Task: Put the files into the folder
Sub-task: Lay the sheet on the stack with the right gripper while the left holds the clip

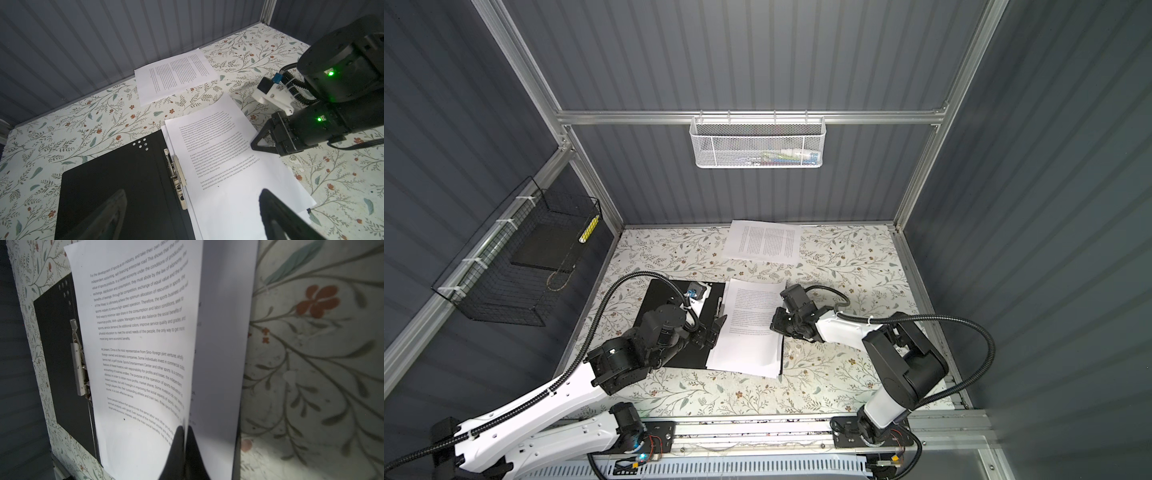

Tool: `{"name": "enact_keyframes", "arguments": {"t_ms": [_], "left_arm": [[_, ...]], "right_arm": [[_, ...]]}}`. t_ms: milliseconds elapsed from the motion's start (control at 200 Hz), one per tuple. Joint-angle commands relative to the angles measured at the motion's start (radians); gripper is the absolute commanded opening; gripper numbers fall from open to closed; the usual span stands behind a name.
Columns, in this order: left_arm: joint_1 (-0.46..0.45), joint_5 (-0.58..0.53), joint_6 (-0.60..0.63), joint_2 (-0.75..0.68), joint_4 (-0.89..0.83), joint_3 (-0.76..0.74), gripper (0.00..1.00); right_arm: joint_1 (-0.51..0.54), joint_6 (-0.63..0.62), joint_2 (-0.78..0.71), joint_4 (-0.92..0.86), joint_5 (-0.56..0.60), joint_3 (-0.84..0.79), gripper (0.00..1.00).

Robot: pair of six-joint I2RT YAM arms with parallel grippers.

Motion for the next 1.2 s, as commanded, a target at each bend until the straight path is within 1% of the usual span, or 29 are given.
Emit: {"name": "enact_keyframes", "arguments": {"t_ms": [0,630,1051,1096,1196], "left_arm": [[0.007,0.011,0.013,-0.002,0.000,0.009,1.00],[0.006,0.019,0.013,-0.006,0.000,0.008,1.00],[0.006,0.022,0.012,-0.004,-0.001,0.007,1.00],[0.006,0.023,0.013,-0.004,-0.001,0.006,1.00],[0.006,0.024,0.011,-0.002,-0.001,0.008,1.00]], "right_arm": [[0.010,0.014,0.015,-0.018,0.006,0.019,0.00],[0.033,0.043,0.012,-0.022,0.010,0.016,0.00],[0.040,0.038,0.022,-0.025,0.004,0.027,0.00],[0.040,0.036,0.020,-0.026,0.005,0.026,0.08],[0.042,0.030,0.010,-0.038,0.012,0.025,0.17]]}}
